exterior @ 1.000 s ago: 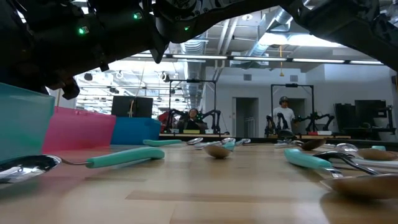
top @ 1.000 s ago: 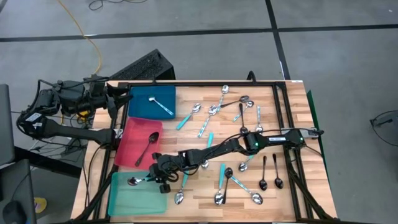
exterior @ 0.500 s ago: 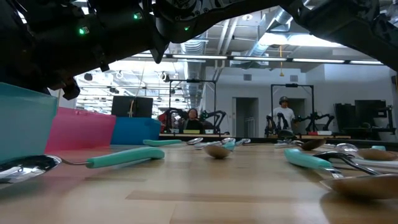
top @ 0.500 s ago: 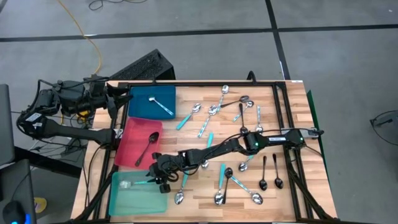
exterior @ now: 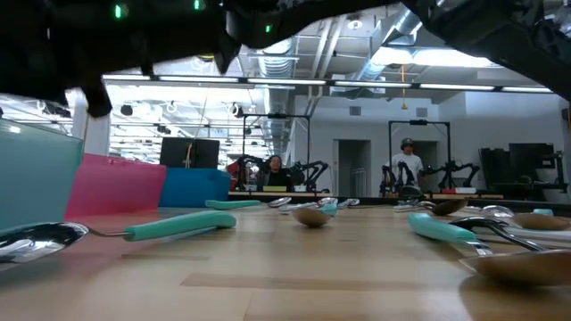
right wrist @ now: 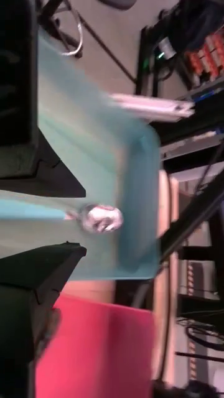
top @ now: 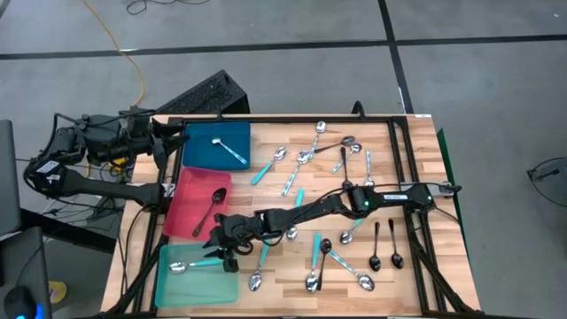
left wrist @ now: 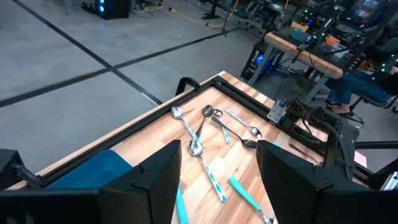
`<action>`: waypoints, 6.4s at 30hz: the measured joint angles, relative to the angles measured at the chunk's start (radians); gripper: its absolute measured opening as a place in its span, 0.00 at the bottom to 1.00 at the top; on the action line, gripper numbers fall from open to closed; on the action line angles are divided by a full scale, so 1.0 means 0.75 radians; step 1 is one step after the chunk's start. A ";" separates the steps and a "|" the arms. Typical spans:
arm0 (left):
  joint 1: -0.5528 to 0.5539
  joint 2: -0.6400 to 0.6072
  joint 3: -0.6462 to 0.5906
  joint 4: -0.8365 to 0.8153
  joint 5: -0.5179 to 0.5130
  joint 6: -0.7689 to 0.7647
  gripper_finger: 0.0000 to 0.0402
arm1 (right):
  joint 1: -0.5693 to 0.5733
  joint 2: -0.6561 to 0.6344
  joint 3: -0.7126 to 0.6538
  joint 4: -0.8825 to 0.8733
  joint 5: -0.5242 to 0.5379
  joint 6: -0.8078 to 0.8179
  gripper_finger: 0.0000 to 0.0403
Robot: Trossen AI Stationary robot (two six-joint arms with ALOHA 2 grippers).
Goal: Sort silverware by color (type)
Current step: Put the blue patterned spoon into the blue bin
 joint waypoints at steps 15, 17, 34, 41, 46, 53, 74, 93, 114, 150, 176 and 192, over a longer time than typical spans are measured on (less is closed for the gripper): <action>0.000 0.000 0.000 0.000 0.000 -0.010 0.48 | -0.098 -0.270 0.000 -0.206 -0.005 -0.036 0.38; 0.000 0.000 0.000 0.000 0.000 -0.018 0.48 | -0.117 -0.322 0.000 -0.285 -0.005 -0.074 0.38; -0.001 0.000 0.000 0.000 -0.093 -0.074 0.48 | -0.307 -0.792 0.000 -0.820 -0.005 -0.323 0.38; -0.001 0.000 0.000 0.000 -0.148 -0.082 0.48 | -0.386 -0.985 0.000 -0.979 -0.011 -0.486 0.38; -0.001 0.001 0.000 0.000 -0.175 -0.082 0.48 | -0.454 -1.122 0.000 -1.100 -0.125 -0.558 0.38; -0.001 0.001 0.000 0.001 -0.238 -0.087 0.48 | -0.572 -1.286 0.000 -1.316 -0.192 -0.561 0.38; 0.000 0.021 -0.001 0.003 -0.241 -0.073 0.48 | -0.909 -1.571 -0.001 -1.922 -0.428 -0.640 0.38; -0.001 0.084 -0.001 0.120 -0.163 0.064 0.48 | -1.195 -2.200 -0.723 -1.621 -0.532 -0.572 0.36; -0.002 -0.008 -0.365 0.439 -0.065 0.137 0.48 | -1.115 -2.665 -2.022 -0.461 -0.663 0.120 0.35; -0.002 -0.282 -1.008 0.898 0.072 -0.062 0.48 | 0.180 -2.483 -2.132 -1.597 0.207 1.807 0.35; -0.002 -0.278 -1.007 0.854 0.116 -0.032 0.48 | 0.715 -1.710 -2.095 -0.781 0.286 2.079 0.35; -0.002 -0.278 -1.007 0.834 0.129 0.003 0.48 | 0.629 -1.416 -1.841 -0.861 0.287 1.714 0.35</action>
